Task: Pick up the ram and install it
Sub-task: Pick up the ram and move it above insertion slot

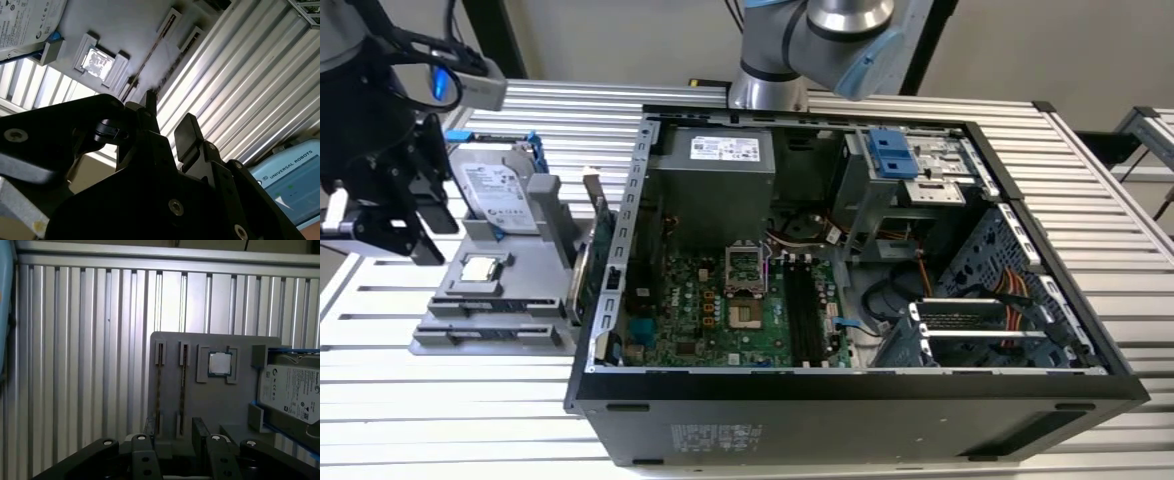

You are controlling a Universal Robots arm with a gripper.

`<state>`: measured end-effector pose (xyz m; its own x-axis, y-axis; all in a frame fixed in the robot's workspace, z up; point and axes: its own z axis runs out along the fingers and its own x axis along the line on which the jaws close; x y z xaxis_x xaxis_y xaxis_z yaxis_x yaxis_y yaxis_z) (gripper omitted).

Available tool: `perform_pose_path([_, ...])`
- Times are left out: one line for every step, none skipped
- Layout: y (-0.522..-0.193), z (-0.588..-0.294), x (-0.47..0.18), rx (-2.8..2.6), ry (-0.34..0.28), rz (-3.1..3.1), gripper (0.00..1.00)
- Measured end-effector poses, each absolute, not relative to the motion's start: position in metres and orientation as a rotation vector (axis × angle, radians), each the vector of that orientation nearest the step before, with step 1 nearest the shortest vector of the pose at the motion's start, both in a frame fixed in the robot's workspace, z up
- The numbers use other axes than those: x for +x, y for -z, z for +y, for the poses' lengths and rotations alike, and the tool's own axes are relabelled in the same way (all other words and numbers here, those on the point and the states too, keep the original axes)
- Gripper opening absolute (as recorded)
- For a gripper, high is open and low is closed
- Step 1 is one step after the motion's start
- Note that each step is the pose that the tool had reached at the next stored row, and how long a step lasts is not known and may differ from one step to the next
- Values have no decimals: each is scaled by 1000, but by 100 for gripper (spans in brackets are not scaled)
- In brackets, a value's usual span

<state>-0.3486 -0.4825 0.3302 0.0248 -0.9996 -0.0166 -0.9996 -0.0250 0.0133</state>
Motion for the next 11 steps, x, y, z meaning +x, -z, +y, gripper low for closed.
perform_pose_path([-330, -482, -349, -2247, -33, 2192, 100])
perform_pose_path([-329, -483, -349, -2247, -33, 2192, 100])
perform_pose_path([-329, -483, -349, -2247, -33, 2192, 100])
perform_pose_path([-328, -483, -349, -2247, -33, 2192, 100])
perform_pose_path([-327, -482, -349, -2247, -33, 2192, 100])
perform_pose_path([-327, -482, -349, -2247, -33, 2192, 100])
perform_pose_path([-326, -482, -349, -2247, -33, 2192, 100])
perform_pose_path([-326, -482, -349, -2247, -33, 2192, 100])
perform_pose_path([-325, -483, -349, -2247, -33, 2192, 100])
perform_pose_path([-325, -482, -349, -2247, -33, 2192, 100])
perform_pose_path([-324, -483, -349, -2248, -33, 2192, 100])
